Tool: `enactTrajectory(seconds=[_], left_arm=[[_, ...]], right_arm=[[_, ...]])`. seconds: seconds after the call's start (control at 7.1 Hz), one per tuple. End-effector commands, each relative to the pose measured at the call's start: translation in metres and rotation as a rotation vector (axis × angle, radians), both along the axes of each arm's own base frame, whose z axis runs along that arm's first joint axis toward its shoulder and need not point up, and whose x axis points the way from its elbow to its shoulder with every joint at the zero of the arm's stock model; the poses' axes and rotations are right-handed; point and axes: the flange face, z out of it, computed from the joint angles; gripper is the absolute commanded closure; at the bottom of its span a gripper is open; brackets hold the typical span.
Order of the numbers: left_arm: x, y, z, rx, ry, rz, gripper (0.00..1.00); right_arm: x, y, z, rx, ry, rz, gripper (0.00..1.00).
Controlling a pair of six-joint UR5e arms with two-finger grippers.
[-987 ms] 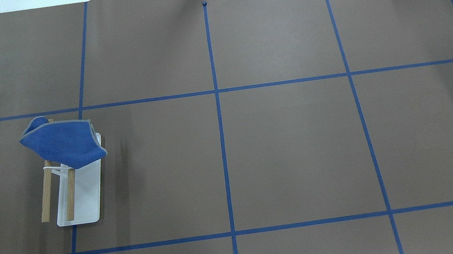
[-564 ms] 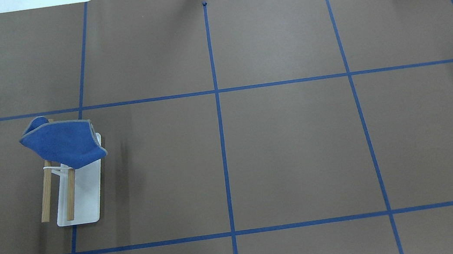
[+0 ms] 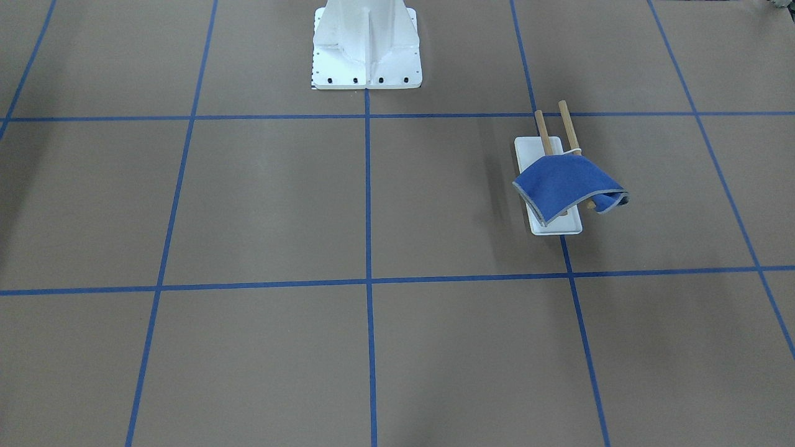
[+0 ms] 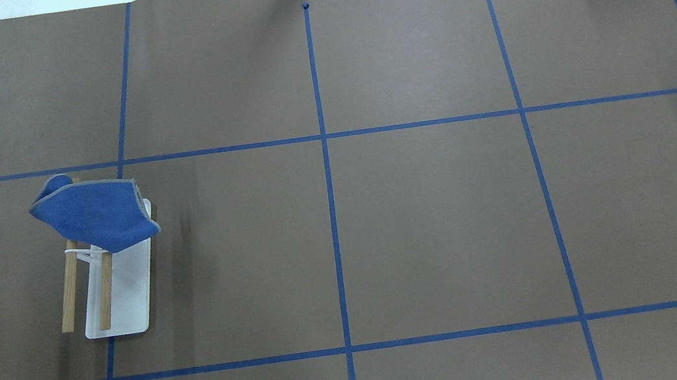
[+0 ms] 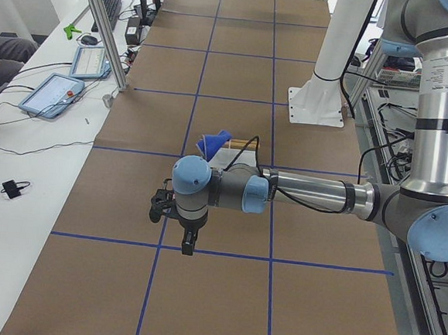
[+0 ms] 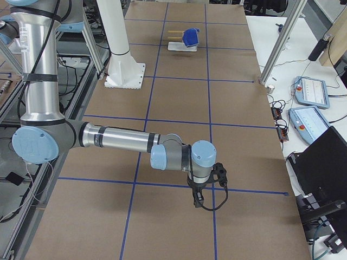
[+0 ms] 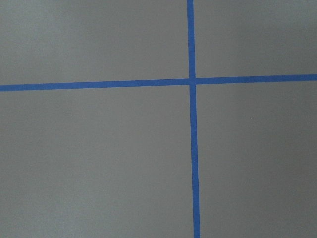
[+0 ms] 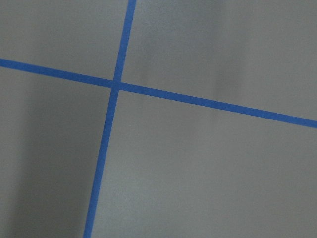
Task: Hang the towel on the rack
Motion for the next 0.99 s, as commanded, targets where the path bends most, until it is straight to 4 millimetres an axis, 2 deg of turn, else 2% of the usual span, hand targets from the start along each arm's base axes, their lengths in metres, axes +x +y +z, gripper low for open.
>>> enactTrajectory(seconds=[0.0,0.85], left_arm=[[0.0002,0.0082,0.0041,-0.008,0.001,0.001,0.02],[-0.0001,0.0090,0.0058,-0.011,-0.004,0.001,0.02]], right_arm=[[-0.0018,0.0082,-0.0074,0.031,-0.025,-0.008,0.00],[-0.0005,0.0068,-0.0139,0.051,0.002,-0.009,0.00]])
